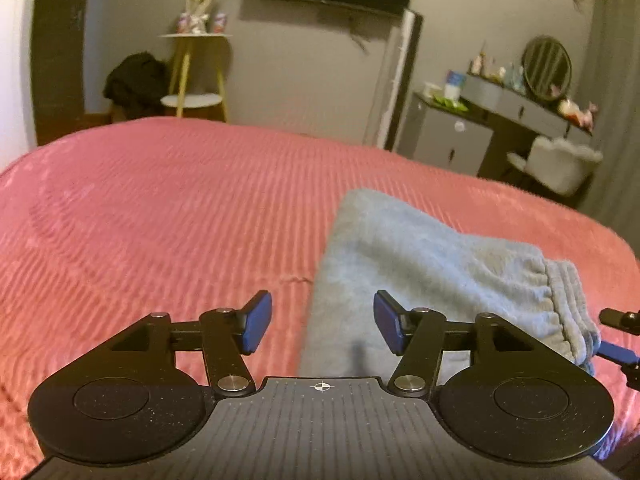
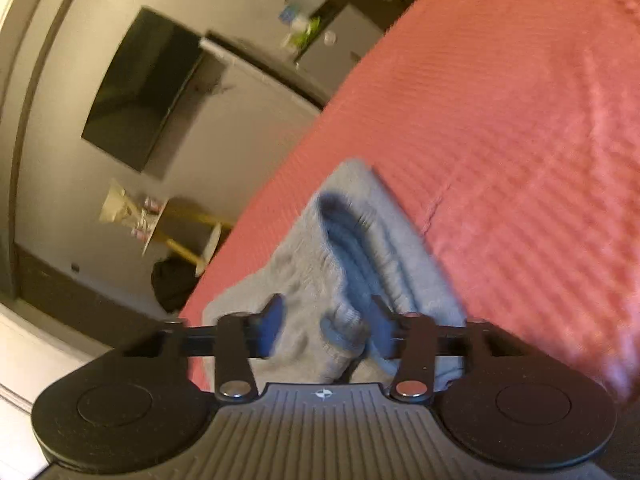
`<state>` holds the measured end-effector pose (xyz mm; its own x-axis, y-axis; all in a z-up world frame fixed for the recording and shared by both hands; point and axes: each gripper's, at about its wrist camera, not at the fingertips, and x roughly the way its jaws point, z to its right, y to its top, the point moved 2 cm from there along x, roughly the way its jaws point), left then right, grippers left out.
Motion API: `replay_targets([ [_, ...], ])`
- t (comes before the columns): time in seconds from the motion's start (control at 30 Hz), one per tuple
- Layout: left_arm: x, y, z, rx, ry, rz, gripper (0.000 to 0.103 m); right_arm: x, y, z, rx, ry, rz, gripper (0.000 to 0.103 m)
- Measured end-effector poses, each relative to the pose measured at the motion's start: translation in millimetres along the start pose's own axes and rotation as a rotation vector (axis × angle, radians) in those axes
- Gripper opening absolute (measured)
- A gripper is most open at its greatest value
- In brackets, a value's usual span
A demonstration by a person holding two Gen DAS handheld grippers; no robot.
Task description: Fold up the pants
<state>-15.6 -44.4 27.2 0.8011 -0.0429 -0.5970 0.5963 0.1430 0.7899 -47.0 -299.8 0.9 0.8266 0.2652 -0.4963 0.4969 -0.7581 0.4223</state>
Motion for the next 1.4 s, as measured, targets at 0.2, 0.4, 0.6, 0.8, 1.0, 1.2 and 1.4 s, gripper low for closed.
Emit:
replay_targets([
  [0.2, 38, -15, 22, 0.060, 0.000, -0.100, 0.063, 10, -12, -3, -0.069, -0.114, -0.062, 0.044],
  [0.4, 48, -23, 14, 0.012, 0.009, -0.133, 0.070, 19, -10, 5, -0.037, -0.067, -0.066, 0.044],
  [0.6, 47, -27, 4, -0.035, -0.004, -0.149, 0.074, 20, -14, -5, -0.109, -0.030, -0.015, 0.029],
  [0.8, 46, -26, -6, -0.083, -0.052, -0.181, 0.079, 22, -13, -14, -0.218, -0.128, -0.036, 0.035],
  [1.0, 58, -16, -44, -0.304, -0.197, -0.259, 0.081, 28, 4, -10, -0.215, -0.146, -0.091, 0.080],
  [1.2, 97, -4, -68, -0.399, -0.336, -0.367, 0.081, 61, 24, 2, -0.224, -0.059, -0.204, 0.087],
  [1.4, 144, 11, -46, -0.270, -0.419, -0.464, 0.085, 84, 48, 15, -0.204, 0.073, -0.243, 0.097],
])
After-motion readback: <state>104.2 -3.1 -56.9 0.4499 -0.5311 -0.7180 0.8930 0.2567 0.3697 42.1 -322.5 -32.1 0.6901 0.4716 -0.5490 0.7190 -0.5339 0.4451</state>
